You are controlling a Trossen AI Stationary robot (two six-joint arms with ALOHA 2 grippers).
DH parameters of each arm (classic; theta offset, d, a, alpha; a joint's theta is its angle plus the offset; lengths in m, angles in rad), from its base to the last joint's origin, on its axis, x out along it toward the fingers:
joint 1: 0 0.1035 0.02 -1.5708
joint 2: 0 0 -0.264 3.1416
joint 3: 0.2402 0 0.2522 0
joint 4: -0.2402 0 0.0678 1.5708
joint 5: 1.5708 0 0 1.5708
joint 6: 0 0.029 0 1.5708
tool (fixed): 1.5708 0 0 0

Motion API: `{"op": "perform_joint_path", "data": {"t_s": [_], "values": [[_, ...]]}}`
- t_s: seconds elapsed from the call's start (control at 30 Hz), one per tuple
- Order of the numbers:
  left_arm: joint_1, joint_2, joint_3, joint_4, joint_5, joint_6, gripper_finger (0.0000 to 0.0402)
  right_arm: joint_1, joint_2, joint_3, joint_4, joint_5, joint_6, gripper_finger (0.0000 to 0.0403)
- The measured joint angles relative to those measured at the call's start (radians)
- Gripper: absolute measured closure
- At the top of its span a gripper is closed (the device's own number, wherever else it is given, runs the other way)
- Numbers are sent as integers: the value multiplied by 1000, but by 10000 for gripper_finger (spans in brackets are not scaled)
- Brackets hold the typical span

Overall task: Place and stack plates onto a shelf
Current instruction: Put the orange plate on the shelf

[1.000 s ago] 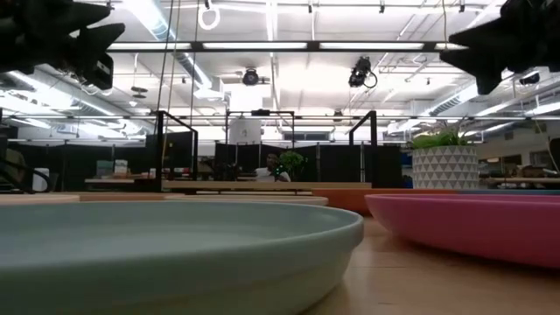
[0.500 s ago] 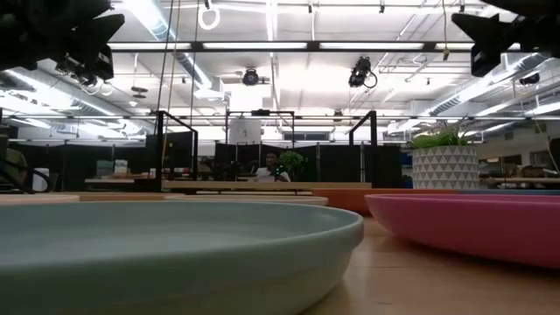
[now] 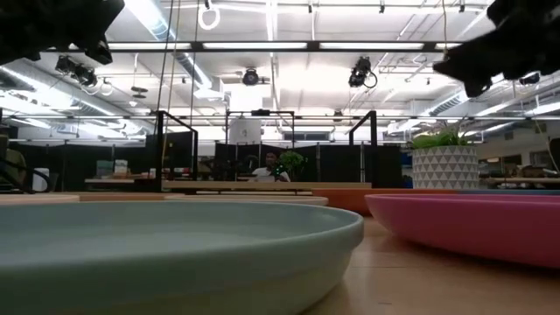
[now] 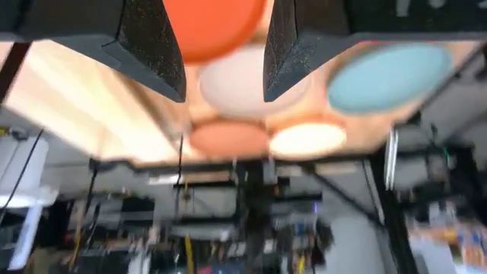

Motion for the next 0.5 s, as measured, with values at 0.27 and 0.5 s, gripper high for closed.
{"op": "perform_joint_path", "data": {"t_s": [0.27, 0.5], "values": [[0, 0, 0, -1, -85, -30, 278, -8, 261, 15, -15, -13, 4, 220], [0, 0, 0, 21, -246, 13, 278, -8, 488, 104, -96, -71, -2, 220]]}}
